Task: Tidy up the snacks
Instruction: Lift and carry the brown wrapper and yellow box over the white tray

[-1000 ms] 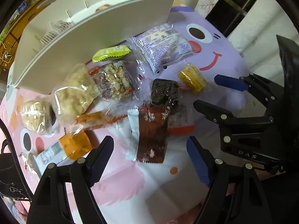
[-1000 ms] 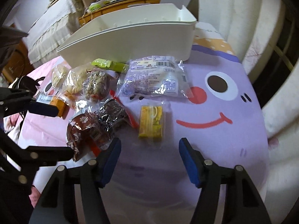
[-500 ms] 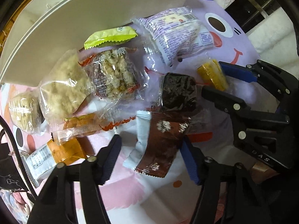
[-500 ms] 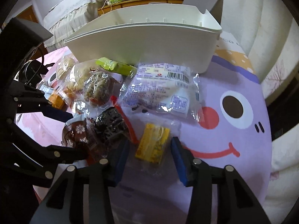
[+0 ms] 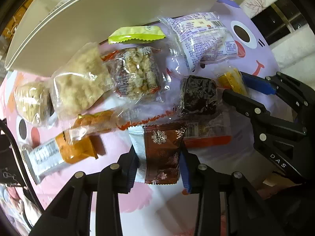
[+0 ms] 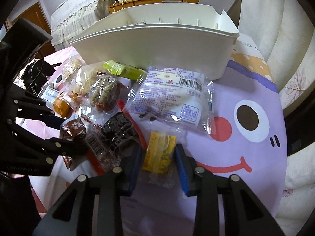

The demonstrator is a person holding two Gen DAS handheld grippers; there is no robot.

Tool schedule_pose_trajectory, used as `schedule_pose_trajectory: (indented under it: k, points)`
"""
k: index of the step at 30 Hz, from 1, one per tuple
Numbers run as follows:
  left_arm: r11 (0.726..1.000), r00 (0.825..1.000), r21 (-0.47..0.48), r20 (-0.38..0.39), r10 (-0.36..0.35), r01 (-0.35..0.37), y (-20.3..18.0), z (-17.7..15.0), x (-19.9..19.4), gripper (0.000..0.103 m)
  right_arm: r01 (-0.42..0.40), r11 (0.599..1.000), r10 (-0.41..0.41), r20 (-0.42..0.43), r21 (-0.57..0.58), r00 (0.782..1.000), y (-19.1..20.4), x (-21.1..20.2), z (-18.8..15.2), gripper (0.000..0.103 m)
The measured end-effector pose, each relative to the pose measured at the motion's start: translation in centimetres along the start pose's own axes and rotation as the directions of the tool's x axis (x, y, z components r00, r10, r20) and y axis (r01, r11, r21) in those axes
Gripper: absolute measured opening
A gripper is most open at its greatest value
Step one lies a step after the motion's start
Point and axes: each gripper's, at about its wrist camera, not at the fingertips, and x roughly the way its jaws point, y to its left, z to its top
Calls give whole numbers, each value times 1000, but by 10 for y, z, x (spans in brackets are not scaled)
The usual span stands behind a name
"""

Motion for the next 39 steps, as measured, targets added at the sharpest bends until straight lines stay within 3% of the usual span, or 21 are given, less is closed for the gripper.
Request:
schedule_pose_trajectory:
  k: [5,13,21,31,39]
  points:
    - [999,1000,-34,23,7,-6,10,-9,-17,34,0,1000,0,-1,13,1000,-6,-8,0,26]
    - [993,996,-117,86,-4,14,23,-29,-66,33,-3,1000,3,9,4,1000,-3,-20,-2,26]
    - [990,991,-138,136,18,1,39,-44,-117,33,-30,999,31,37,-35,999,9,-42,10,26]
    - [985,992,-173,128,23,-1,41,-32,-146,33,-83,991,93,97,-102,991,43,-61,44,26]
    - [986,988,-168,151,13,13,70,-12,-167,33,-86,987,107,159,-135,981,73,-67,84,26]
